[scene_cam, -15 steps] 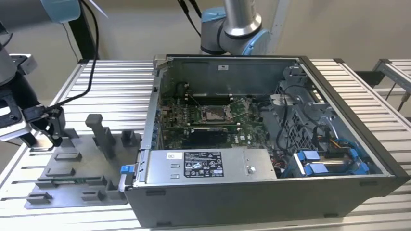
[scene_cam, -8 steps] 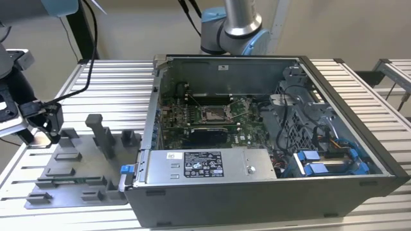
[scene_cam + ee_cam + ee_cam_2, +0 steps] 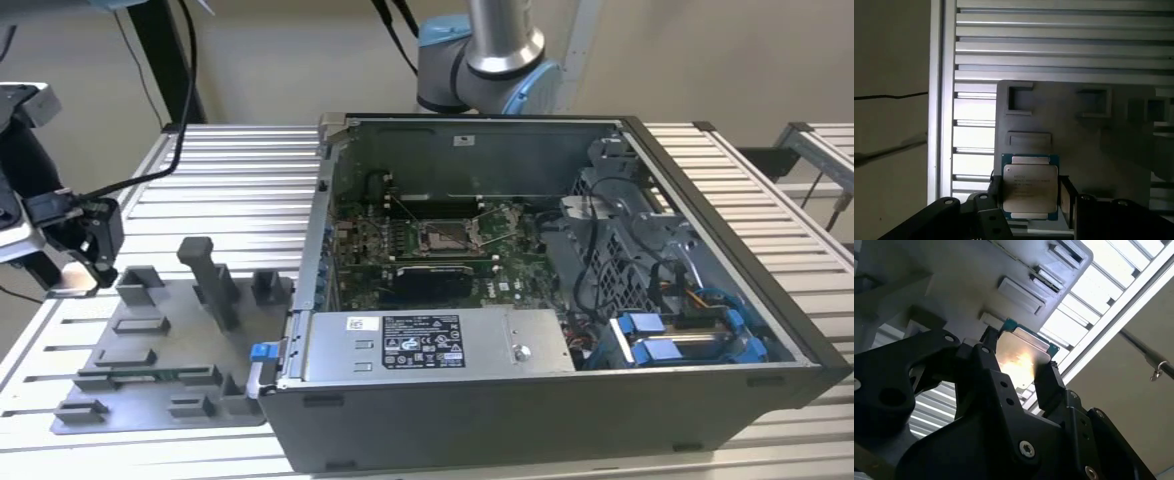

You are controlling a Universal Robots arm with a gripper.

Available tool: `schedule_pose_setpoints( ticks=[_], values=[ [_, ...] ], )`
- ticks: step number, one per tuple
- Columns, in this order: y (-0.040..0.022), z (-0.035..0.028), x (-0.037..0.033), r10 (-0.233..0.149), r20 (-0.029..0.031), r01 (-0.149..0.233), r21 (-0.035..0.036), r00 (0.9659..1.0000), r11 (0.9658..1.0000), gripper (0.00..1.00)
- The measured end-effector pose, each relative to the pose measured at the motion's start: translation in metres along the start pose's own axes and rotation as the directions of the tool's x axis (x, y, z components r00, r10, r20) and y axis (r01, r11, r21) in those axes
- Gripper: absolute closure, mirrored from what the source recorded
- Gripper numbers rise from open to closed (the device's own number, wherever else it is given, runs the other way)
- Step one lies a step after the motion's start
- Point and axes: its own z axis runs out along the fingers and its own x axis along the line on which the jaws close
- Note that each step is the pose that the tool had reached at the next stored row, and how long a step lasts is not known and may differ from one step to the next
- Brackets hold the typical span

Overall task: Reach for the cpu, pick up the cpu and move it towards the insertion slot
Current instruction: 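Pick up the cpu and move it towards the insertion slot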

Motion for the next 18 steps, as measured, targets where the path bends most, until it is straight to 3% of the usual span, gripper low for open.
schedule_pose_setpoints(
  ticks=[8,18],
  values=[
    [0.0004,-0.0100,0.0001,0.000,-0.0003,0.000,0.0006,1.0000,1.0000,1.00],
    [0.0012,-0.0310,0.0005,0.000,-0.0009,0.000,0.0006,1.0000,1.0000,1.00]
  ],
)
